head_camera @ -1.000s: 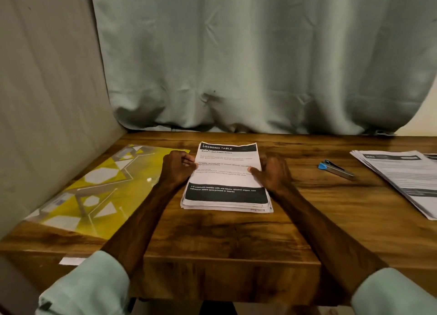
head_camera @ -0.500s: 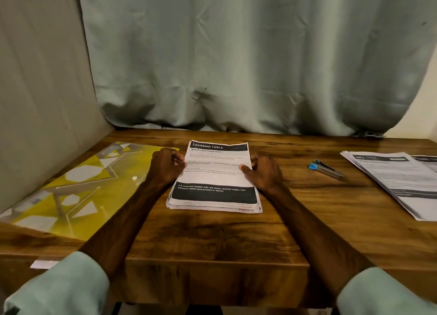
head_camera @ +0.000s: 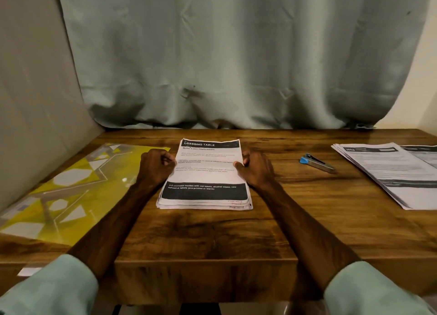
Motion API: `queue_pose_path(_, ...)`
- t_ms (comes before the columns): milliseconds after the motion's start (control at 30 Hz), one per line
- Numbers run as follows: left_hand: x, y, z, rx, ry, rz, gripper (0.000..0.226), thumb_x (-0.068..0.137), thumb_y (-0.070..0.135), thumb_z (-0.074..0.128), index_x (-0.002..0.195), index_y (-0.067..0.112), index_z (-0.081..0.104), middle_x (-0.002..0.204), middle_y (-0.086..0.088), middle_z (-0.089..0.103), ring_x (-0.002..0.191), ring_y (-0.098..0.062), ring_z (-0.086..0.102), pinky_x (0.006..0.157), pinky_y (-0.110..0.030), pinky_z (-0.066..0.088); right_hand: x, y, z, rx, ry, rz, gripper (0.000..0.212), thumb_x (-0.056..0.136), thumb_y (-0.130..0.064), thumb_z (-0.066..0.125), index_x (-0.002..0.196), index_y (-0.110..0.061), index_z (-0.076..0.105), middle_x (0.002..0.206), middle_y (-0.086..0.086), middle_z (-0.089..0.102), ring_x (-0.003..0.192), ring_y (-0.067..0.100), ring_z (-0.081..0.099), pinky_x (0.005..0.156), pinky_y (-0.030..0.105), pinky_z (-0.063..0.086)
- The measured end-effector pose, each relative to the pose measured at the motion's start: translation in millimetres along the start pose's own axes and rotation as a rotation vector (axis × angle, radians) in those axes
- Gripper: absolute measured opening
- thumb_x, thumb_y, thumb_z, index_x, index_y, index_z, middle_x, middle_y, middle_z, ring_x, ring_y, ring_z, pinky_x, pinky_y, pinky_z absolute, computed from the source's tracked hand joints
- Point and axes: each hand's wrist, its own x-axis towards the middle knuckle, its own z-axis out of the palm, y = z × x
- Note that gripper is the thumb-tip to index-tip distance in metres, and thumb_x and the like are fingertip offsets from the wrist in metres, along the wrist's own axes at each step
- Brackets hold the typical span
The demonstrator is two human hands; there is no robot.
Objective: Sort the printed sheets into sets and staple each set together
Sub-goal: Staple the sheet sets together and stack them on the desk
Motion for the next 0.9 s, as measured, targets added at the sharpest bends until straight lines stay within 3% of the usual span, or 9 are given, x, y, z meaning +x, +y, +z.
queue_pose_path(133, 2, -1, 1, 0.013, -0.010, -0.002, 0.010, 0.081, 0.007, 0.082, 0.078, 0.017, 0.080, 0.075, 0.003, 0.076, 0.070, -0.009, 0.069, 0.071, -0.022, 0.052, 2, 1, 4, -0.018, 0.004, 0.009, 0.025, 0.087, -0.044, 0.074, 0.092, -0.022, 0.064, 0.095, -0.003, 0.070, 0.088, 0.018, 0.067, 0.076, 0.040, 0.059)
queue_pose_path(367, 1, -1, 0, 0.014, -0.011, -0.001, 0.011, 0.081, 0.006, 0.080, 0.077, 0.017, 0.080, 0.074, 0.004, 0.076, 0.072, -0.010, 0.071, 0.078, -0.026, 0.056, 1, 2, 4, -0.013, 0.012, 0.012, 0.026, 0.086, -0.046, 0.074, 0.094, -0.023, 0.065, 0.094, -0.004, 0.070, 0.087, 0.017, 0.066, 0.078, 0.040, 0.058)
queue_pose_path(600, -1, -2, 2, 0.036, -0.006, 0.004, 0.011, 0.081, 0.006, 0.079, 0.080, 0.017, 0.080, 0.076, 0.000, 0.076, 0.071, -0.011, 0.069, 0.078, -0.026, 0.053, -8, -3, -7, 0.049, 0.008, 0.023, 0.023, 0.086, -0.033, 0.076, 0.079, -0.022, 0.057, 0.101, -0.002, 0.071, 0.096, 0.019, 0.065, 0.085, 0.037, 0.055)
queue_pose_path(700, -3, 2, 3, 0.050, 0.002, 0.004, 0.012, 0.081, 0.005, 0.078, 0.081, 0.017, 0.079, 0.078, -0.002, 0.077, 0.072, -0.015, 0.070, 0.079, -0.028, 0.054, -12, -3, -11, 0.120, 0.014, 0.036, 0.013, 0.088, -0.027, 0.075, 0.092, -0.020, 0.065, 0.104, -0.002, 0.071, 0.098, 0.017, 0.065, 0.087, 0.041, 0.058)
queue_pose_path(767, -3, 4, 4, 0.075, 0.002, -0.002, 0.013, 0.082, 0.005, 0.075, 0.080, 0.016, 0.080, 0.081, -0.002, 0.077, 0.076, -0.017, 0.070, 0.082, -0.029, 0.053, -14, -3, -14, 0.157, 0.022, 0.042, 0.017, 0.090, -0.022, 0.074, 0.105, -0.016, 0.068, 0.107, -0.001, 0.070, 0.102, 0.018, 0.065, 0.089, 0.040, 0.057)
queue_pose_path(900, 1, 15, 1, 0.141, -0.015, -0.020, 0.014, 0.081, 0.012, 0.074, 0.073, 0.024, 0.076, 0.082, 0.002, 0.076, 0.080, -0.018, 0.070, 0.077, -0.032, 0.057, -22, -3, -24, 0.220, 0.027, 0.043, 0.013, 0.090, -0.015, 0.073, 0.102, -0.012, 0.068, 0.099, 0.000, 0.069, 0.096, 0.018, 0.065, 0.089, 0.042, 0.058)
